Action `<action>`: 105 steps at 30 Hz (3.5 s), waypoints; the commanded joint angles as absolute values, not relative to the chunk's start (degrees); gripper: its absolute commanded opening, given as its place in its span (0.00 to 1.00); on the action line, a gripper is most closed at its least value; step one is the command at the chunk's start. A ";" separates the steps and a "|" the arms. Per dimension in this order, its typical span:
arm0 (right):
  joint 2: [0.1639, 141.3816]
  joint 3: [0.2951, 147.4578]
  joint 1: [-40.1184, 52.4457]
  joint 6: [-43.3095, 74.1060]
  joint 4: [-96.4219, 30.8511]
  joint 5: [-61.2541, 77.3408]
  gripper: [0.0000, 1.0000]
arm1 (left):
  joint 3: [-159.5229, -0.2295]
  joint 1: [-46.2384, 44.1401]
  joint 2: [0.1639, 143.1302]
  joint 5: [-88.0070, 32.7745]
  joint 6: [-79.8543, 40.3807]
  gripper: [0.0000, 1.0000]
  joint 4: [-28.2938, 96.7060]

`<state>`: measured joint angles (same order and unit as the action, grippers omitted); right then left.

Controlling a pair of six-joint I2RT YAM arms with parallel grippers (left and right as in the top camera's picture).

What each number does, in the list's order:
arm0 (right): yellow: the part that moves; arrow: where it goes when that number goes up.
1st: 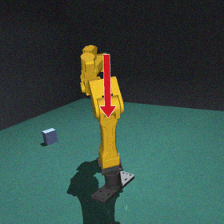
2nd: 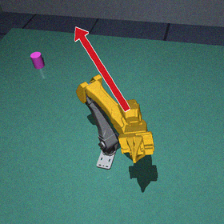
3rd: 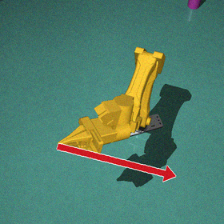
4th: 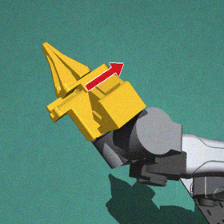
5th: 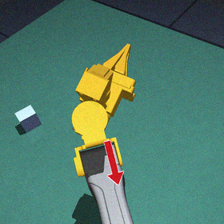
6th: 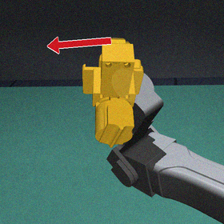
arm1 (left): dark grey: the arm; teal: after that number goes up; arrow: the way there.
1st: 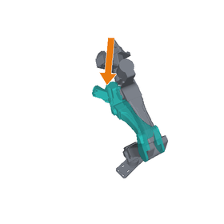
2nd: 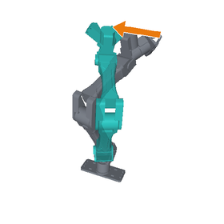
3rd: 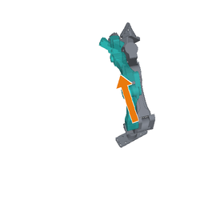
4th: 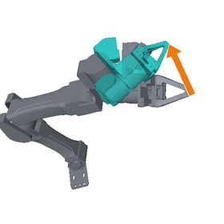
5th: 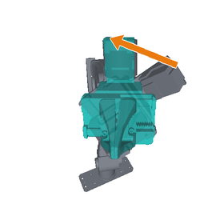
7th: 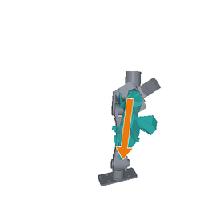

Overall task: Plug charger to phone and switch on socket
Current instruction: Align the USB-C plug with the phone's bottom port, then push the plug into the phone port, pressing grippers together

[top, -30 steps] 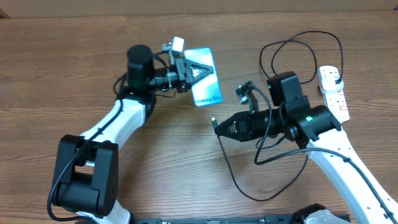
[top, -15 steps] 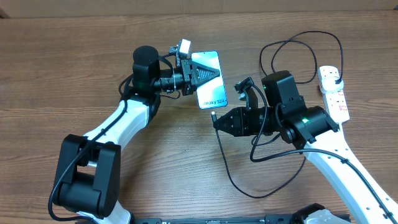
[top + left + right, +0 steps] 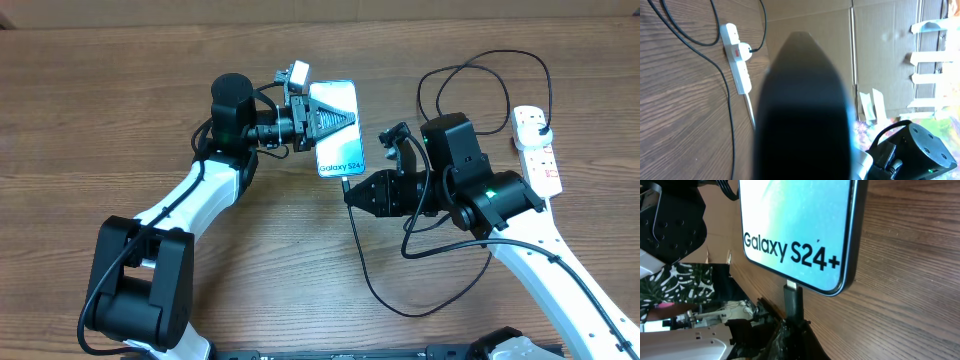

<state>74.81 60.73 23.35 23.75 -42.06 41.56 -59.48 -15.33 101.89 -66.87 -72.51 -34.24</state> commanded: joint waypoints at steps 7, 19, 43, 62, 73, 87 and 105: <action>74.70 60.60 23.42 23.77 -41.41 43.16 0.04 | -60.12 -15.22 100.29 -67.31 -69.17 0.04 -34.59; 74.70 60.60 23.40 23.81 -41.19 43.11 0.04 | -60.12 -15.40 100.29 -67.53 -74.19 0.04 -34.57; 74.70 60.60 23.40 24.03 -40.32 43.13 0.04 | -60.12 -15.40 100.29 -67.77 -74.65 0.04 -34.57; 74.70 60.60 23.40 26.30 -36.60 40.32 0.04 | -60.12 -15.55 100.29 -70.15 -74.83 0.04 -34.57; 74.70 60.60 23.40 29.23 -31.22 38.70 0.04 | -60.12 -17.08 100.29 -71.20 -74.85 0.04 -34.57; 74.72 60.60 23.33 31.55 -27.16 35.86 0.04 | -60.12 -17.08 100.29 -75.09 -75.07 0.04 -34.57; 74.70 60.60 21.39 26.50 -29.23 37.06 0.97 | -60.12 -15.66 100.29 -73.03 -71.20 0.04 -34.57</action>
